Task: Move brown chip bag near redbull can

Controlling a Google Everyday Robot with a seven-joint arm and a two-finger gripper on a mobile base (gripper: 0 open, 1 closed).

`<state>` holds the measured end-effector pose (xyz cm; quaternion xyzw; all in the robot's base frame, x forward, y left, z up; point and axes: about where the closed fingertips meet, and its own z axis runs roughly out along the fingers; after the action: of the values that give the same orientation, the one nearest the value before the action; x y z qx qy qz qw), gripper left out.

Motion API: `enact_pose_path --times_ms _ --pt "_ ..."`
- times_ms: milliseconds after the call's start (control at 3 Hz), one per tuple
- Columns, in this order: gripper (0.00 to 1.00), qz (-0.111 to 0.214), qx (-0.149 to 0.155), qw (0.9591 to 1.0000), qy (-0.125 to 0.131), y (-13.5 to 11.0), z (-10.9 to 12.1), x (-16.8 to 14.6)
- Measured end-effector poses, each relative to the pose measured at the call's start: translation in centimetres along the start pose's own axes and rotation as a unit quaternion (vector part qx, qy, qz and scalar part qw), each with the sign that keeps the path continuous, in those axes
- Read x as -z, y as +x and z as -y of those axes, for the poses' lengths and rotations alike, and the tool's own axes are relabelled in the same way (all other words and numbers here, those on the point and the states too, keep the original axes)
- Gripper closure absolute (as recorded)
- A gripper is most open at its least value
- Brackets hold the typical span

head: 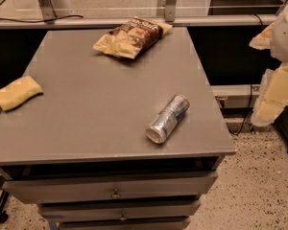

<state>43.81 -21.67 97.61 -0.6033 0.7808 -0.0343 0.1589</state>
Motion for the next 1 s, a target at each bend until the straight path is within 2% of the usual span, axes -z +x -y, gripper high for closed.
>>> enact_pose_path --times_ms 333,667,1000 --pt "0.0 0.0 0.0 1.0 0.0 0.0 0.0 0.0" --pt "0.0 0.014 0.008 0.9998 0.012 -0.3 0.2 0.2" --pt "0.0 0.053 0.021 0.998 0.028 -1.5 1.8 -1.4"
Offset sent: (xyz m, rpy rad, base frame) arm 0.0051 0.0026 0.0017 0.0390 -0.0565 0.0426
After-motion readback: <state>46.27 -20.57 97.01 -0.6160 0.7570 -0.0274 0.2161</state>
